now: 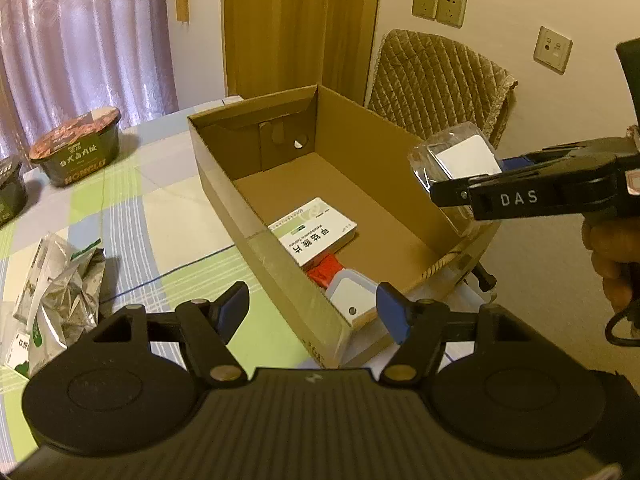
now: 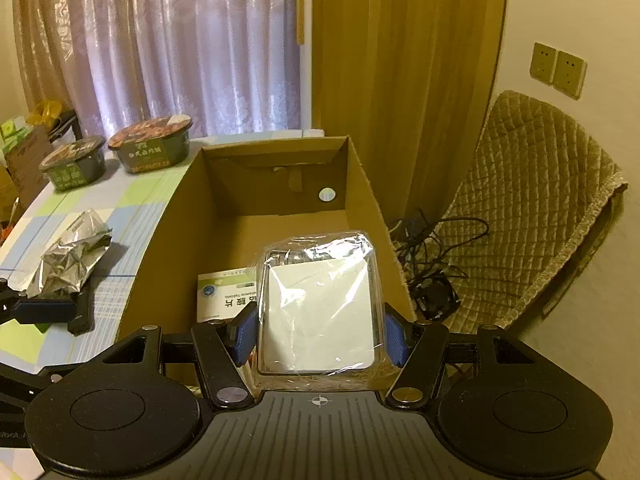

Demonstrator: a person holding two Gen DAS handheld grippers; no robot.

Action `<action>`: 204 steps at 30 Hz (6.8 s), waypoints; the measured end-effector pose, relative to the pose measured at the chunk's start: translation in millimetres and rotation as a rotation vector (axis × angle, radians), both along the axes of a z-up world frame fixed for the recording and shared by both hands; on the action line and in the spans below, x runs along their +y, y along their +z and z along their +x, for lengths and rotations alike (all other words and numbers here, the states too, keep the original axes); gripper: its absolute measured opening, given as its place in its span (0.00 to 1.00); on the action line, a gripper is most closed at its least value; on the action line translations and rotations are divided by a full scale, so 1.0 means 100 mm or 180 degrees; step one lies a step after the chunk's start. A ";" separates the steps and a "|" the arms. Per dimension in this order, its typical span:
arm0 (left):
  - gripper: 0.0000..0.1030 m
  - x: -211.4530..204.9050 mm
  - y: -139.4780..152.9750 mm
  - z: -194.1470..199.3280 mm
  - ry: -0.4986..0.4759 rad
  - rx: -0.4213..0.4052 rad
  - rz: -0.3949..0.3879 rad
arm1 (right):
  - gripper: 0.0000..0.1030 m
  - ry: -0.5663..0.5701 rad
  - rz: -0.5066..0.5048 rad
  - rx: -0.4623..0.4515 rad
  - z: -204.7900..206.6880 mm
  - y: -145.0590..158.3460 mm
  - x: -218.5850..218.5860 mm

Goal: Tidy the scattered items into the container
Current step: 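Carry both items over the cardboard box and release them inside, then move both tools back toward the remaining pile, then grasp the foil tea packet with the left tool while the right tool grasps the black remote, then lift the tea packet and remote and carry both over the cardboard box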

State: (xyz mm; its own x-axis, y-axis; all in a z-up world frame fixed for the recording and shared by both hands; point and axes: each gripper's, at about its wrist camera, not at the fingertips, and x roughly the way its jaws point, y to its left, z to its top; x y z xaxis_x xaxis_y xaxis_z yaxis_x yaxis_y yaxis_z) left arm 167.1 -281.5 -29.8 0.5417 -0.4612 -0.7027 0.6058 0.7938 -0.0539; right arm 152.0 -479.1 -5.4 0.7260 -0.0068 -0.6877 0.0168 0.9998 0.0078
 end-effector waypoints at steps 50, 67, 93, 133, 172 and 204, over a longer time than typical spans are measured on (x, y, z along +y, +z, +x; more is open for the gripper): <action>0.76 2.13 0.21 -0.46 0.1183 0.0008 0.0003 | 1.00 0.0851 0.0209 -0.0258 -0.72 0.26 1.59; 0.80 2.68 -0.07 -0.13 0.1339 0.0114 -0.0009 | 1.00 0.1250 0.0183 0.0078 -0.17 0.03 2.41; 0.80 2.11 -0.29 1.65 -0.0060 0.0838 0.0335 | 1.00 0.2620 -0.0911 0.0864 1.03 -0.79 2.87; 0.34 1.83 -0.50 1.24 -0.0713 0.0866 0.1023 | 0.41 0.1932 -0.0439 0.1675 0.56 -1.23 2.36; 0.32 2.05 -0.87 0.80 -0.0361 0.1403 0.0578 | 0.78 0.1897 -0.0403 0.1178 0.33 -1.38 2.40; 0.35 2.13 -0.59 0.51 -0.0029 0.1336 0.0432 | 0.40 0.1364 -0.0134 0.0998 -0.20 -0.98 2.14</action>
State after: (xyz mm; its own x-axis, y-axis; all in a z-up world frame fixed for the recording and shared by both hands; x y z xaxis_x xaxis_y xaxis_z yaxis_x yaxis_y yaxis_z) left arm 217.7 -69.0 -89.3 0.1928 -0.3530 -0.9155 0.5607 0.8053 -0.1924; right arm 132.3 -264.7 -103.7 0.4293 0.2130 -0.8777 -0.3983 0.9168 0.0277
